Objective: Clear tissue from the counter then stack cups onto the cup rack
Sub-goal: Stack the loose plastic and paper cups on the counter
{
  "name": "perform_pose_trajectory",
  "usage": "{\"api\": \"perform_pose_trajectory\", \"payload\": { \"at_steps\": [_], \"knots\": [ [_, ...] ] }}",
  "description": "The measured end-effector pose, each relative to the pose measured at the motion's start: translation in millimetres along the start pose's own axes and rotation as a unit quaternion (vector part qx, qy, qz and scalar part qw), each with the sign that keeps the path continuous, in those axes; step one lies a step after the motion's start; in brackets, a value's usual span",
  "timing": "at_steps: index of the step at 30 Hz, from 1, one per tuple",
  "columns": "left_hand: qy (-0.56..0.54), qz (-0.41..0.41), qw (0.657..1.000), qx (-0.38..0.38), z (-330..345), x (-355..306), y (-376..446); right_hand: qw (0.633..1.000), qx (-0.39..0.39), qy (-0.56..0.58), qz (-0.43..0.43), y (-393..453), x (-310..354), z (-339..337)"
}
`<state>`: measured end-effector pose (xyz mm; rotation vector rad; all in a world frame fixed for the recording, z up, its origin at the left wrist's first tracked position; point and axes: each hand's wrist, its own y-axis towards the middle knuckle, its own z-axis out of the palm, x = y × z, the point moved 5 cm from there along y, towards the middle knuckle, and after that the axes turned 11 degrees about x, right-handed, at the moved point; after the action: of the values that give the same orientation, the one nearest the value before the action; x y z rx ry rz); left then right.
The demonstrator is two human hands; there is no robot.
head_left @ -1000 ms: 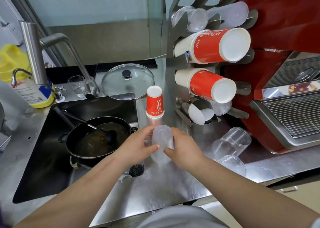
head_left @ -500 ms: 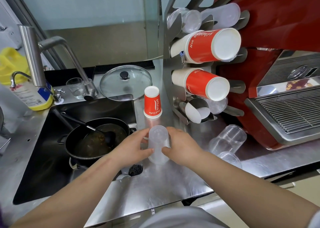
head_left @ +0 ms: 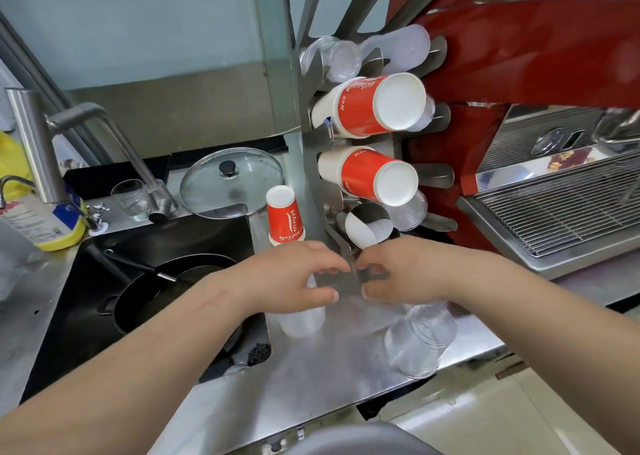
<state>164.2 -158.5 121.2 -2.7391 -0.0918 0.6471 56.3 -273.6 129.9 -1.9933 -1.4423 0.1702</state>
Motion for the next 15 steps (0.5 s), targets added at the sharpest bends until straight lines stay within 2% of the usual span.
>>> {"api": "perform_pose_trajectory", "payload": {
  "at_steps": [4,8,15],
  "knots": [
    [0.015,0.039,0.998,0.040,23.3,-29.3,32.4,1.000,-0.003,0.022,0.016,-32.1,-33.8,8.2],
    [-0.009,0.060,0.997,0.040,57.1,-45.8,61.9,0.998,-0.022,0.038,0.051,-53.2,-73.2,32.6],
    [-0.087,0.028,0.994,0.060,105.4,-49.4,92.0,0.983,-0.057,0.166,0.062,-68.2,-104.4,86.0]
  ]
}}
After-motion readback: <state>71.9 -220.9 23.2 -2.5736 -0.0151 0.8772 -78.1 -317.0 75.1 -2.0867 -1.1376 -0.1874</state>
